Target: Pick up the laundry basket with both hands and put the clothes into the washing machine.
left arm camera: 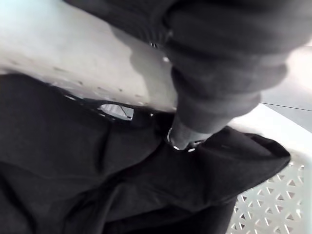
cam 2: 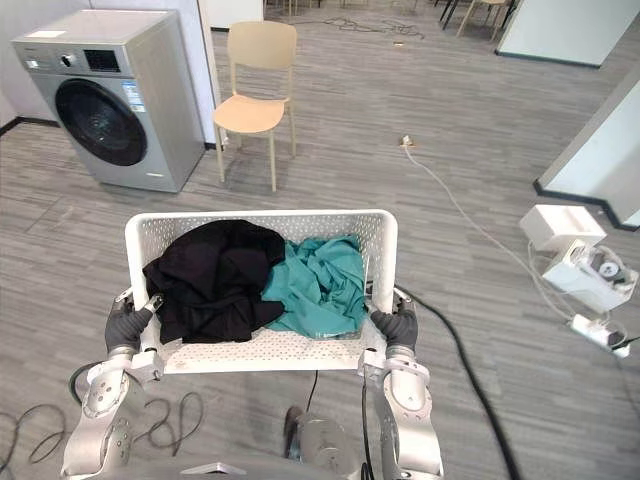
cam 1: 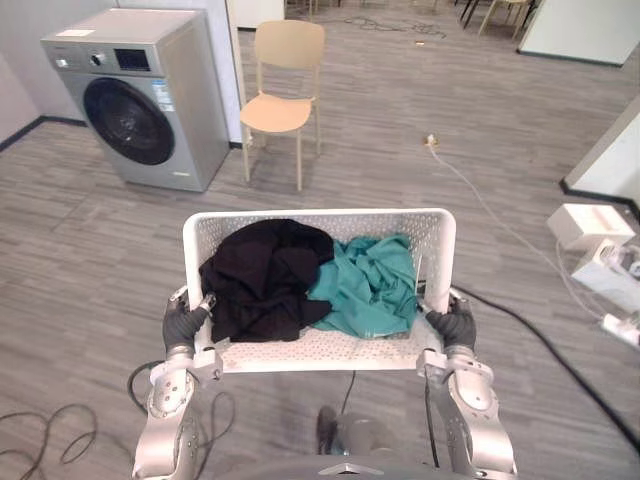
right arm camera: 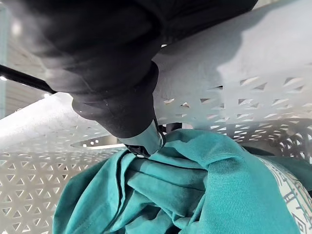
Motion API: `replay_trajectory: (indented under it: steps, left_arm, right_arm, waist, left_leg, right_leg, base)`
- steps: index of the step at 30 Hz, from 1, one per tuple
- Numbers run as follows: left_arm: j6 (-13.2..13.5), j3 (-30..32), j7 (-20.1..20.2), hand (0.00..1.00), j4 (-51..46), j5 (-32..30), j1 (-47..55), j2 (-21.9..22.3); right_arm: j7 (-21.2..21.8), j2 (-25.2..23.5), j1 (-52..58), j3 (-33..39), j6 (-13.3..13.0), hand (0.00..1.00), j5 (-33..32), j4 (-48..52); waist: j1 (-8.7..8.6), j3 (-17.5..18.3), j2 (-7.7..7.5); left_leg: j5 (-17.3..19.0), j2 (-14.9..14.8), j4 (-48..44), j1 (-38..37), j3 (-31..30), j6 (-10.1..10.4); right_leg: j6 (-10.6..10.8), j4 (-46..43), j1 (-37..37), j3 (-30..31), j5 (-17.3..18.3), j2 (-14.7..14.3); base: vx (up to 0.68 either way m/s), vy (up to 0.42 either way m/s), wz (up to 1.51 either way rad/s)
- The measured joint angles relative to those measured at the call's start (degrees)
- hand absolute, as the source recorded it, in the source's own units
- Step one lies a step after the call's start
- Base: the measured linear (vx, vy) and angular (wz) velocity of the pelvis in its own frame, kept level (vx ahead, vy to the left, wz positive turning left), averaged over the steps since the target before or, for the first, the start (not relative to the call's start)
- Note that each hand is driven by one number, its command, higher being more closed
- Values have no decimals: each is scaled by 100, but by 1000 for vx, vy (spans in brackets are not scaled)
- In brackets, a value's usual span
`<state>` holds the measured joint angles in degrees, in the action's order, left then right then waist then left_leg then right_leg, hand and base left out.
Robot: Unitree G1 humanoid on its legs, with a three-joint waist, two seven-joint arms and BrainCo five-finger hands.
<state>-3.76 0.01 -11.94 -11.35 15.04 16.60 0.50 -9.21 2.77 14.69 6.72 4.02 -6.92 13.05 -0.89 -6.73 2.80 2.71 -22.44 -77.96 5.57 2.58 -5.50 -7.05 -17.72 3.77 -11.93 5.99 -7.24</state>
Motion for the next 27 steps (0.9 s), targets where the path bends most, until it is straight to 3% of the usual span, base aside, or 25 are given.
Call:
replay_trajectory:
  steps: [1, 3, 5, 6, 7, 9, 10, 11, 12, 13, 14, 15, 16, 17, 18, 20, 22, 24, 25, 26, 27]
  left_arm:
    - [21, -1, 10, 100, 16, 7, -1, -13]
    - [57, 0, 18, 100, 97, 58, -18, 4]
    - [57, 4, 17, 100, 117, 71, -17, 24]
    - [57, 12, 17, 100, 118, 74, -16, 32]
    - [56, 26, 18, 100, 110, 80, -8, 60]
    - [56, 24, 16, 100, 74, 101, 21, 84]
    - [56, 25, -2, 100, -41, 106, 104, 144]
    - [55, 38, -11, 100, -106, 105, 119, 172]
    - [53, 9, -13, 100, -152, 84, 143, 167]
    - [54, 75, -31, 100, -169, 63, 202, 244]
    - [54, 116, -35, 100, -216, 62, 245, 247]
    - [53, 169, -45, 100, -339, 60, 277, 135]
    - [51, 189, -62, 100, -380, 56, 253, 23]
    - [47, 228, -91, 100, -377, 54, 248, -17]
    - [35, 280, -180, 100, -370, 45, 281, -27]
    - [36, 427, -258, 100, -400, 38, 330, -32]
    - [38, 506, -272, 100, -559, 37, 323, -129]
    - [48, 525, -266, 100, -688, 37, 277, -228]
    - [48, 569, -266, 100, -700, 36, 254, -235]
    - [48, 616, -268, 100, -707, 36, 248, -260]
    - [48, 621, -273, 100, -706, 35, 253, -278]
  right_arm:
    - [-5, 2, 9, 9, 0, 100, -1, -1]
    - [-5, 11, 19, 21, -5, 100, -1, 12]
    - [-3, 14, 24, 21, 2, 100, -1, 9]
    - [-1, 33, 23, 22, 2, 100, -1, 6]
    - [13, 61, 4, 21, 1, 100, -2, 0]
    - [19, 125, -58, 24, 2, 100, -1, -13]
    - [25, 192, -151, 25, 2, 100, 0, -46]
    - [26, 213, -187, 23, 1, 100, -1, -47]
    - [35, 198, -180, 34, 3, 100, 3, -55]
    - [36, 222, -259, -30, 2, 100, 14, -60]
    - [36, 223, -272, -71, 1, 100, 15, -61]
    - [41, 129, -335, -128, -6, 100, 22, -175]
    - [41, -6, -486, -126, -13, 100, 22, -428]
    - [40, -66, -570, -132, -4, 100, 31, -572]
    - [47, -112, -672, -156, 2, 100, 50, -770]
    - [67, -178, -697, -325, -17, 100, 53, -862]
    - [112, -189, -712, -406, -59, 100, 53, -812]
    - [133, -195, -718, -420, -78, 100, 48, -738]
    - [133, -197, -719, -421, -91, 100, 38, -732]
    - [133, -206, -716, -458, -99, 100, 29, -730]
    - [133, -204, -702, -497, -100, 100, 28, -729]
  waist:
    - [19, -60, -83]
    - [77, -105, -128]
    - [152, -136, -112]
    - [175, -141, -120]
    - [202, -145, -91]
    - [243, -138, -7]
    - [300, -102, 55]
    - [329, -108, 45]
    - [388, -14, -112]
    - [496, 63, -150]
    - [500, 109, -215]
    - [466, 141, -517]
    - [357, 128, -687]
    - [326, 128, -730]
    - [317, 89, -711]
    - [273, -97, -371]
    - [190, -78, -235]
    - [108, -71, -252]
    - [85, -60, -271]
    - [87, -49, -356]
    - [88, -15, -469]
  left_leg:
    - [198, 60, -280, 252, 49, -135]
    - [643, 360, -20, 821, 192, -112]
    - [1034, 997, 1988, 1334, 294, 140]
    - [1085, 1161, 2659, 1386, 310, 258]
    - [944, 1536, 4356, 1445, 352, 524]
    - [481, 1741, 5790, 1475, 440, 719]
    - [243, 1759, 6301, 1538, 651, 817]
    - [188, 1785, 6326, 1591, 796, 778]
    - [57, 1987, 6295, 1563, 1078, 609]
    - [-399, 2135, 6169, 1507, 1068, 185]
    - [-594, 2195, 6097, 1411, 1089, 54]
    - [-391, 2409, 5780, 1266, 1192, -5]
    - [28, 2521, 5505, 1113, 1105, -21]
    - [191, 2555, 5455, 962, 1066, -41]
    - [386, 2562, 5465, 618, 1003, -20]
    - [666, 2319, 5962, -466, 685, 122]
    - [783, 2106, 6195, -827, 461, 213]
    - [889, 1973, 6361, -1093, 238, 326]
    - [996, 1917, 6419, -1217, 198, 419]
    - [1189, 1914, 6443, -1404, 174, 600]
    - [1350, 1925, 6411, -1504, 117, 701]
  right_leg:
    - [-35, 153, -319, 78, 106, -2]
    - [-89, 404, -759, 263, 266, 7]
    - [-185, 533, -1029, 443, 585, 77]
    - [-184, 534, -1051, 502, 676, 102]
    - [-186, 582, -1222, 626, 871, 135]
    - [-105, 733, -1497, 762, 1041, 132]
    - [84, 803, -1681, 897, 1171, 111]
    - [211, 833, -1820, 946, 1271, 147]
    - [506, 745, -2086, 1048, 1486, 352]
    - [856, -330, -1790, 1236, 1688, 510]
    - [1018, -1107, -1508, 1314, 1730, 610]
    - [1756, -2706, -918, 1349, 1429, 932]
    - [2316, -3901, -485, 1251, 575, 1180]
    - [2166, -4346, -298, 1132, 481, 1297]
    - [1717, -4794, -98, 897, 527, 1448]
    - [963, -4847, 176, 333, 894, 1440]
    - [840, -4191, 772, 270, 1089, 1191]
    - [849, -2415, 1286, 581, 992, 1018]
    - [860, -1439, 1358, 711, 680, 990]
    - [848, -384, 1420, 906, 150, 1023]
    - [834, -7, 1411, 1061, -113, 1058]
  base:
    - [673, -261, -27]
    - [490, -156, -30]
    - [424, -67, -34]
    - [522, -11, -32]
    - [465, 16, -27]
    - [464, 47, -38]
    - [573, 114, -48]
    - [766, 178, -55]
    - [861, 214, -64]
    - [776, 204, -65]
    - [823, 200, -53]
    - [829, 161, 1]
    - [822, 120, 20]
    - [619, 54, 24]
    - [723, 50, 4]
    - [759, 33, 10]
    - [497, -61, 48]
    - [500, -148, 76]
    - [510, -227, 73]
    - [511, -255, 48]
    - [631, -385, 50]
